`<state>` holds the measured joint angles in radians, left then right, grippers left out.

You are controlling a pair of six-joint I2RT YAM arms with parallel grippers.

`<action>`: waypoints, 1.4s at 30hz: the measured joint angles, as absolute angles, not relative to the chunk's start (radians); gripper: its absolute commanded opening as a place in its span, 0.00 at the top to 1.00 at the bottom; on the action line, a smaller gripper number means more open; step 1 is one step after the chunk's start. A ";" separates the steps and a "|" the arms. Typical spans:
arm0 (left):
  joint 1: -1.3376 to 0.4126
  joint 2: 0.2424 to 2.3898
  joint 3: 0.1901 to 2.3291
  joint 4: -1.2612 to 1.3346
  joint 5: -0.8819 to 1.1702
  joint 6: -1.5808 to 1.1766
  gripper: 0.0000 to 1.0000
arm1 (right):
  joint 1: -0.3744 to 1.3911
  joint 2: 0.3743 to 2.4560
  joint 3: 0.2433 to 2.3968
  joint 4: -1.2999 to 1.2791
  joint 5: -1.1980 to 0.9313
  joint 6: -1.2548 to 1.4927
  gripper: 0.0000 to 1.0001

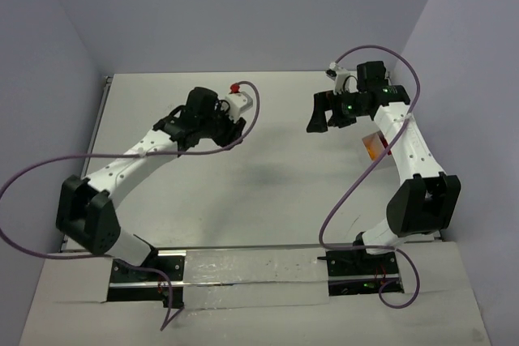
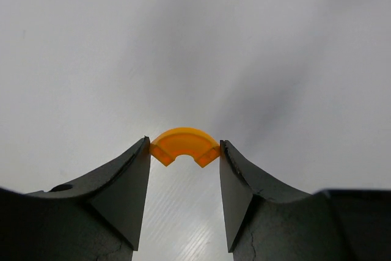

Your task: Sort the legos into containers by color

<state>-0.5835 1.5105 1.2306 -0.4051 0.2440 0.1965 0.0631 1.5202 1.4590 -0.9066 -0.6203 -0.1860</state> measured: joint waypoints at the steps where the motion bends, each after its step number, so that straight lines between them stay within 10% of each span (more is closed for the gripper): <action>1: -0.624 1.471 1.232 -0.386 0.254 0.193 0.64 | 0.063 1.519 1.459 -0.892 -0.656 -0.169 0.00; 26: -0.882 1.462 1.362 -0.360 0.291 0.204 0.71 | 0.181 1.467 1.255 -0.511 -1.133 0.265 0.15; 42: -0.885 1.472 1.362 -0.359 0.272 0.215 0.73 | 0.252 1.475 1.263 -0.541 -1.145 0.218 0.45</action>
